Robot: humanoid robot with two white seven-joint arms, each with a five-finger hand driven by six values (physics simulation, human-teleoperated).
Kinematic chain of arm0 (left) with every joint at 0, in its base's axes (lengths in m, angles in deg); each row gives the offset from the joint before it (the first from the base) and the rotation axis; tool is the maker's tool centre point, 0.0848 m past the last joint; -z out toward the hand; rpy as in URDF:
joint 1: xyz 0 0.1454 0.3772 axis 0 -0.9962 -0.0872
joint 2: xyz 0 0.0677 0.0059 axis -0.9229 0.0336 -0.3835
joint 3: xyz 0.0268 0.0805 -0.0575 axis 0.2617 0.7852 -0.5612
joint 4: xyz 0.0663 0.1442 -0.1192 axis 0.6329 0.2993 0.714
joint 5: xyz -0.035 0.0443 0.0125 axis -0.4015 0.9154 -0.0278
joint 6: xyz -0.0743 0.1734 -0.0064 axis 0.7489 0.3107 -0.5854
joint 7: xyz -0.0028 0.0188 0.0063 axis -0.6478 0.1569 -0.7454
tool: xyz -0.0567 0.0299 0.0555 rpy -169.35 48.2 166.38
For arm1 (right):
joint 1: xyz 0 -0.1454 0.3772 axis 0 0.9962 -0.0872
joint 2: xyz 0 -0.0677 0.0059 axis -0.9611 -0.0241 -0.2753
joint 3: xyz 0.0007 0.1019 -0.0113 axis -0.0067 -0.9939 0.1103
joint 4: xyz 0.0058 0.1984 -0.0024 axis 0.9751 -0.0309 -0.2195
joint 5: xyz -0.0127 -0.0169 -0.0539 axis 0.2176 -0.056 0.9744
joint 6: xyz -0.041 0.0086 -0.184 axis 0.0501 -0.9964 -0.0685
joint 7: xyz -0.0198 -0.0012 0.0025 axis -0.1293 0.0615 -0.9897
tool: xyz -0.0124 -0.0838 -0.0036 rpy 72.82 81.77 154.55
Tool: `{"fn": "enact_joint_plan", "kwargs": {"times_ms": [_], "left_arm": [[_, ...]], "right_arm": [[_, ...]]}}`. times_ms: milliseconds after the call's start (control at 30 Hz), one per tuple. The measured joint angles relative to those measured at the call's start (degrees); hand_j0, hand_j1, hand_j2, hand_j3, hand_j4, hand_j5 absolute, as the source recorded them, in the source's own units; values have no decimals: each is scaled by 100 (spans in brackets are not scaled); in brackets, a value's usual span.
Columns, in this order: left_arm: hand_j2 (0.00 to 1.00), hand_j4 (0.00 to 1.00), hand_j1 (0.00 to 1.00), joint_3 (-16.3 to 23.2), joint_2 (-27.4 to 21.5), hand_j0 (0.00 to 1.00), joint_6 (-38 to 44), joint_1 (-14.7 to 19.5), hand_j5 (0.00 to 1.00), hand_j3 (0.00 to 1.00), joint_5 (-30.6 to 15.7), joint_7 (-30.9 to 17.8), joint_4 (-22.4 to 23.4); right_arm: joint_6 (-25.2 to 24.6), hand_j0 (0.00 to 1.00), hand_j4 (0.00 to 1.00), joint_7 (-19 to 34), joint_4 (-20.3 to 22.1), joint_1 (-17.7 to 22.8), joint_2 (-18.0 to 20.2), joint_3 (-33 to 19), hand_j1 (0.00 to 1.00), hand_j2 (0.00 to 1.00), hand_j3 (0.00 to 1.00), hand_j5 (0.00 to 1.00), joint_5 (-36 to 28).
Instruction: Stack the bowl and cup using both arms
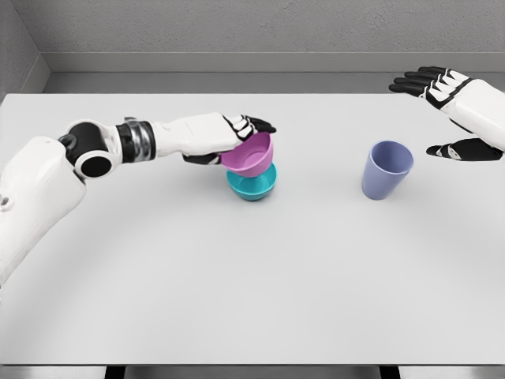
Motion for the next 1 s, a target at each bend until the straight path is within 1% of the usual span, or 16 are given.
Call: {"fn": "enact_joint_plan", "kwargs": {"times_ms": [67,167,200,233,333,467,500,600,667,700,833,900,1000], "left_arm": [[57,57,57,23,48,57,-2,0,57,57,66,0,80],[66,66,66,64,83,66,3,9,66,66,136,12,150],[79,79,79,83,90,79,3,9,79,79,151,14,164],[87,87,87,96,99,87,3,9,87,87,172,18,174],[94,94,94,117,134,94,3,9,94,94,265,25,190],[95,95,95,125,200,95,5,9,95,95,307,30,196],[99,99,99,126,208,99,4,70,99,99,307,29,197],[100,100,100,110,164,100,6,193,100,100,253,42,197],[100,100,100,96,16,100,6,211,100,100,180,61,191],[100,100,100,85,-106,100,5,211,100,100,98,67,183],[100,100,100,53,-752,100,5,229,100,100,-387,82,151],[100,100,100,-8,-1073,100,4,176,100,100,-545,86,146],[100,100,100,-122,-1476,100,4,132,100,100,-652,90,141]], "right_arm": [[0,100,100,0,-1,0,0,3,100,100,100,100,0],[0,100,100,1,-2,0,0,4,100,100,100,100,0],[0,100,100,1,-1,0,0,4,100,100,100,100,0],[0,100,100,0,0,0,-1,5,100,100,100,100,0],[0,100,100,0,0,0,-1,5,100,100,100,100,0],[0,100,100,1,2,0,-1,5,100,100,100,100,0],[0,100,100,0,2,0,-1,5,100,100,100,100,0],[7,100,100,97,63,-9,24,-19,100,100,100,100,-1],[6,100,100,328,99,-53,42,-44,100,100,100,100,-6],[4,100,100,554,110,-88,49,-65,100,100,100,100,-19],[-2,100,100,1869,148,-316,57,-168,100,100,100,100,-85],[-1,100,100,2378,151,-404,49,-187,100,100,100,100,-125],[-14,100,100,2835,140,-606,15,-194,100,100,100,100,-172]]}}
